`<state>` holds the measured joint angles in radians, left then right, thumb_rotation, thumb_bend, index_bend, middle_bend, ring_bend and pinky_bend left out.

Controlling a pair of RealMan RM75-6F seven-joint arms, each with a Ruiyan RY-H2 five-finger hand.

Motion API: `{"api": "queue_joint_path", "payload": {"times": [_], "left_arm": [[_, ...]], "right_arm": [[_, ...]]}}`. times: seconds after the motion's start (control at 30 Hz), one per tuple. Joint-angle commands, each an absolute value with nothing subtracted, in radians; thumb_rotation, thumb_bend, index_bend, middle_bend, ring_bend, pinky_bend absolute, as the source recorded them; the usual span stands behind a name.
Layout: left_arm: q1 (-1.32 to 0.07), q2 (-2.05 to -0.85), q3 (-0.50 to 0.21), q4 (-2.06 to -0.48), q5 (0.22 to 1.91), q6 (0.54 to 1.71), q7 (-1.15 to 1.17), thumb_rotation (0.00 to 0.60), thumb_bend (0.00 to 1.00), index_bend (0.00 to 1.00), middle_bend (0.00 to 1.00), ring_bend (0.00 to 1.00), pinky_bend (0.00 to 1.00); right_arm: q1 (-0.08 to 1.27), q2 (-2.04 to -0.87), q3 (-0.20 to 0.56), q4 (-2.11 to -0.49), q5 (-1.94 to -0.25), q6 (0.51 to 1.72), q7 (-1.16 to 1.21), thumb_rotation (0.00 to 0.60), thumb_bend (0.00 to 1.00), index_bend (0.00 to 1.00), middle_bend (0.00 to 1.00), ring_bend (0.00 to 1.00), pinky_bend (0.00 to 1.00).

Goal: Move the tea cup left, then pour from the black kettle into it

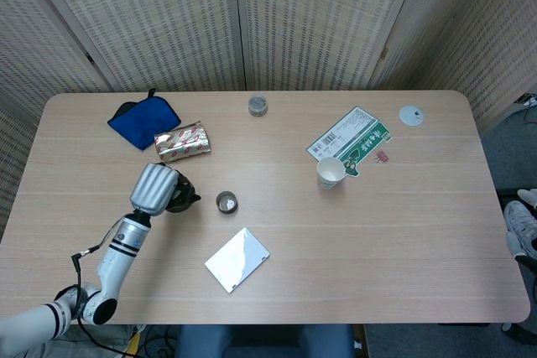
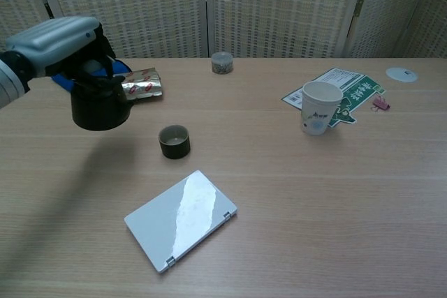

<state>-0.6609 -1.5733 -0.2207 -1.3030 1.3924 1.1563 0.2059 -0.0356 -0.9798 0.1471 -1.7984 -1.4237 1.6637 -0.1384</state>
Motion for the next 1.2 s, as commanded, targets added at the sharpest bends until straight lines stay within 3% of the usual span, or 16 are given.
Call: {"api": "queue_joint_path", "payload": {"times": [0.03,1.2], "left_arm": [[-0.681,-1.605,-0.218,-1.268,1.405,1.159,0.222,0.558,0.38,1.0,1.0,1.0,0.65],[-0.813,-1.791,-0.156,-0.987,1.555,1.209,0.32,0.571,0.38,1.0,1.0,1.0,0.65]], "right_arm": [[-0.035,-0.98,0.147,-1.797,-1.422,1.662,-0.139,0.6,0.26,0.26,0.24,0.16,0.19],[-0.043,-0.965,0.154,-1.802,-1.396,1.658,-0.138,0.6,0.26,0.26,0.24,0.16,0.19]]}}
